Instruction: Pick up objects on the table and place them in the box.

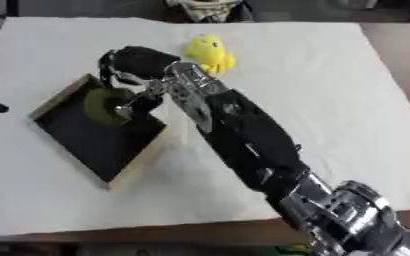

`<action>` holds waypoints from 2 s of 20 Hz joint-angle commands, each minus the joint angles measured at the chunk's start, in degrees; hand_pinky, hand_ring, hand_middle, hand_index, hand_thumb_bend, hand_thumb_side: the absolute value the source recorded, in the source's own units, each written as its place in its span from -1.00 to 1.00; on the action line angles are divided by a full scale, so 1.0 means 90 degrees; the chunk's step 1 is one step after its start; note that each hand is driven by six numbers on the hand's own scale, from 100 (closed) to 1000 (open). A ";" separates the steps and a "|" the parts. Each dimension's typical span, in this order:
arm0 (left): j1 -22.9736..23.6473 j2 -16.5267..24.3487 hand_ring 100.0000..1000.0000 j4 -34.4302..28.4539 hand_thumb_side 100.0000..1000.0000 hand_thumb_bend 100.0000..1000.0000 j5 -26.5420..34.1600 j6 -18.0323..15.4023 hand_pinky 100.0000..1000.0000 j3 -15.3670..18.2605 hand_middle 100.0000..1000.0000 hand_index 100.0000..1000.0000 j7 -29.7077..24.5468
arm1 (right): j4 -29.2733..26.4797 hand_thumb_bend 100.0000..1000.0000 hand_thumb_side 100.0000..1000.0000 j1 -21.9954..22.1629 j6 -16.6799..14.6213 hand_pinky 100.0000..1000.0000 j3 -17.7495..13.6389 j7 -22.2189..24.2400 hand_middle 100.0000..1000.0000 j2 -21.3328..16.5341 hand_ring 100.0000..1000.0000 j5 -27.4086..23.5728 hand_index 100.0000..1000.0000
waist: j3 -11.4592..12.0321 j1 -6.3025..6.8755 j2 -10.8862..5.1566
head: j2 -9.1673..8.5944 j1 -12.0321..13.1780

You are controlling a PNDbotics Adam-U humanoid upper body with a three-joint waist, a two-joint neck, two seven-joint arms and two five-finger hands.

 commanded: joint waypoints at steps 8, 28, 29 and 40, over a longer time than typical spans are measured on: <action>-0.0066 0.0016 0.71 -0.0157 0.28 -1.00 0.0023 -0.0003 -0.05 0.0060 0.29 0.53 0.0013 | -0.0160 -1.00 -0.86 -0.0266 0.0325 0.51 -0.0165 -0.0646 0.33 -0.0105 0.13 0.0229 0.89 | -0.0019 0.0035 -0.0106 | 0.0030 -0.0004; -0.0019 -0.0005 0.72 -0.0082 0.30 -1.00 -0.0080 0.0007 -0.05 0.0025 0.29 0.53 -0.0245 | 0.0736 -1.00 -0.40 -0.0883 0.2929 0.50 -0.1675 -0.0829 0.46 -0.1540 0.17 -0.0923 0.89 | -0.0056 0.0066 -0.0094 | 0.0030 -0.0084; -0.0020 -0.0008 0.72 -0.0079 0.31 -1.00 -0.0083 0.0008 -0.05 0.0021 0.29 0.53 -0.0253 | 0.0818 -1.00 -0.36 -0.0873 0.3080 0.51 -0.1712 -0.0900 0.52 -0.1559 0.23 -0.0914 0.90 | -0.0053 0.0066 -0.0090 | 0.0030 -0.0084; -0.0025 -0.0024 0.72 -0.0057 0.31 -1.00 -0.0101 0.0009 -0.05 -0.0001 0.29 0.53 -0.0308 | 0.1407 -1.00 -0.12 -0.0700 0.3895 0.57 -0.1872 -0.1110 0.69 -0.1567 0.51 -0.0687 0.93 | 0.0020 0.0051 -0.0073 | 0.0030 -0.0188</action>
